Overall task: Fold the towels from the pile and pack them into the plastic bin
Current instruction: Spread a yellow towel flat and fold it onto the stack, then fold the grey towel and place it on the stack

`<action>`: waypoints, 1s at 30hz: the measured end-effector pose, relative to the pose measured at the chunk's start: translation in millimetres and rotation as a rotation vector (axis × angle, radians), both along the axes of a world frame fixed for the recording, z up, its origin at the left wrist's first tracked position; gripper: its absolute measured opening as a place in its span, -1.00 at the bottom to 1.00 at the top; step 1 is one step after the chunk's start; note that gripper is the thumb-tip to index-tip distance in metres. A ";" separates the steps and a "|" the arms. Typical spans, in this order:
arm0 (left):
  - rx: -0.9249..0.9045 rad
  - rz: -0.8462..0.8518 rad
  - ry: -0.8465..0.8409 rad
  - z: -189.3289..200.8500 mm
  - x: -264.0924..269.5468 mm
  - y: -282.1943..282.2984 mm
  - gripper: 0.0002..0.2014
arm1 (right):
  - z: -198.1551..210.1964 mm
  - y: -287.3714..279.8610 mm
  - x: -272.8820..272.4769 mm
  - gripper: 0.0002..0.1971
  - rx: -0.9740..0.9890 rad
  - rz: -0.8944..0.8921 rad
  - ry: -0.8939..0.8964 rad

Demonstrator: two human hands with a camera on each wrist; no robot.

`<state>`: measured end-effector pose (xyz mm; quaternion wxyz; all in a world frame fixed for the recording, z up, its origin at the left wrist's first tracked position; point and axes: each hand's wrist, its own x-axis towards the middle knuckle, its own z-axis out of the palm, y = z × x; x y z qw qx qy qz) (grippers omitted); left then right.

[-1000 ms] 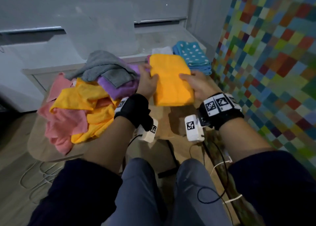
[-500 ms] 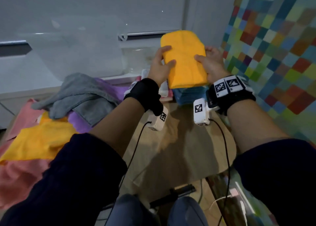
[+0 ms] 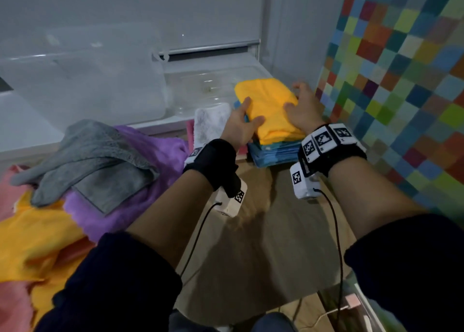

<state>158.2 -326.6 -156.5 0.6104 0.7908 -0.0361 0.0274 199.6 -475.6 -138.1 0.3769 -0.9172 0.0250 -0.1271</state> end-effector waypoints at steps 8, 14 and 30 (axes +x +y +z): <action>0.233 -0.071 0.001 -10.4 4.9 7.1 -0.32 | -15.6 16.5 4.8 -0.50 -0.597 0.330 -0.041; 0.204 -0.082 0.048 -17.0 7.2 7.2 -0.39 | -31.8 16.6 19.0 -0.47 -0.614 0.382 0.268; 1.050 0.436 -0.095 1.6 -119.4 165.0 -0.65 | 8.4 103.8 -100.1 -0.71 -0.306 0.287 -0.446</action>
